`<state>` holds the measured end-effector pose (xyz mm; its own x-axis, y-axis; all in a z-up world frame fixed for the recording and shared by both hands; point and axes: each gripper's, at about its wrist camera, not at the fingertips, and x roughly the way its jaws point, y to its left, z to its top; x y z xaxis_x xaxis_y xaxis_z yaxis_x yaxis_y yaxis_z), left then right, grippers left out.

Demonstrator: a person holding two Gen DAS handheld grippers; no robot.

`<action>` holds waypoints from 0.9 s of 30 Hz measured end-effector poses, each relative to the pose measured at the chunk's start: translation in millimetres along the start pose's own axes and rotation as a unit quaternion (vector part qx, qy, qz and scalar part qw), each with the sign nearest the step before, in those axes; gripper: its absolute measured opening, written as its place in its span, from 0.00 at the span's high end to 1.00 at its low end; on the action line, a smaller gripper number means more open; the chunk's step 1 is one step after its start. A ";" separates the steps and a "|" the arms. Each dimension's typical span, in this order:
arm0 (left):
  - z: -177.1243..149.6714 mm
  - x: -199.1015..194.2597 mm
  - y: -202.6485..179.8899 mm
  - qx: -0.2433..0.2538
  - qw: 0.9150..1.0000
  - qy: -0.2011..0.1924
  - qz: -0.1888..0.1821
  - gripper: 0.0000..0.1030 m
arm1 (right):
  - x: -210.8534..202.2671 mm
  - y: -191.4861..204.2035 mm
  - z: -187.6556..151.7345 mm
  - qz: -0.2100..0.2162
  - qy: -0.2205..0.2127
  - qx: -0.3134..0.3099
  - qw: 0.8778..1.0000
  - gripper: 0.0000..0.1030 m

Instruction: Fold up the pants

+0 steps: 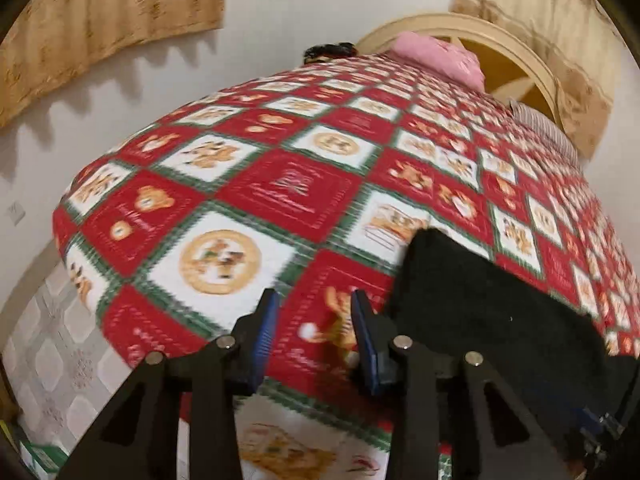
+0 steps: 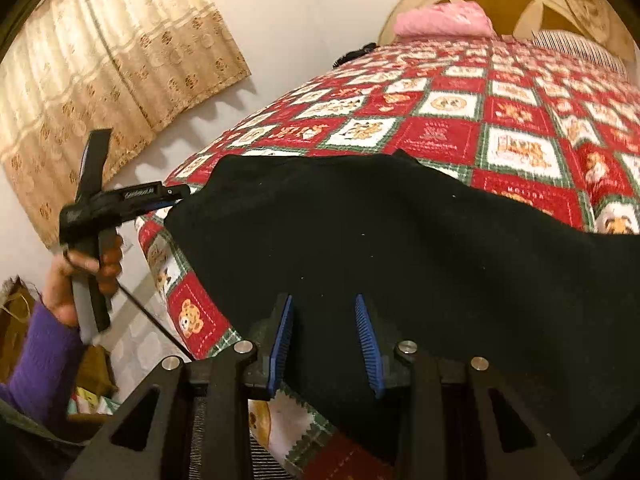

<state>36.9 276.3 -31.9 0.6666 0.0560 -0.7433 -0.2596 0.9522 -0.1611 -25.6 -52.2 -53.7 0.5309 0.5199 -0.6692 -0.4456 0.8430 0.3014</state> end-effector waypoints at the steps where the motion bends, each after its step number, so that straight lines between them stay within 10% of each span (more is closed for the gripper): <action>1: -0.1 -10.7 1.5 -0.002 1.000 -0.017 -0.010 0.61 | -1.9 1.6 2.5 0.000 0.005 -0.005 1.000 0.58; 4: -4.4 -39.0 -22.5 0.050 0.997 -0.061 -0.023 0.61 | -18.4 -0.4 18.9 -0.012 -0.017 -0.009 1.000 0.58; 8: -15.0 -47.2 -73.3 0.117 0.988 -0.080 -0.060 0.42 | -44.4 -19.8 51.2 -0.020 -0.080 0.010 0.997 0.22; 16: -42.7 3.5 -118.1 0.145 0.989 -0.024 -0.026 0.41 | 4.9 -66.6 89.1 0.032 -0.026 0.067 0.997 0.22; 27: -62.0 -1.8 -121.3 0.164 0.984 -0.075 0.009 0.33 | 32.4 -61.7 67.6 0.102 0.057 0.092 0.989 0.22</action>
<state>23.8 142.1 -51.3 0.7657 0.0949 -0.6361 -0.0499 0.9948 0.0883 67.8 -78.0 -48.0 0.3539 0.6723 -0.6502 -0.3905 0.7379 0.5505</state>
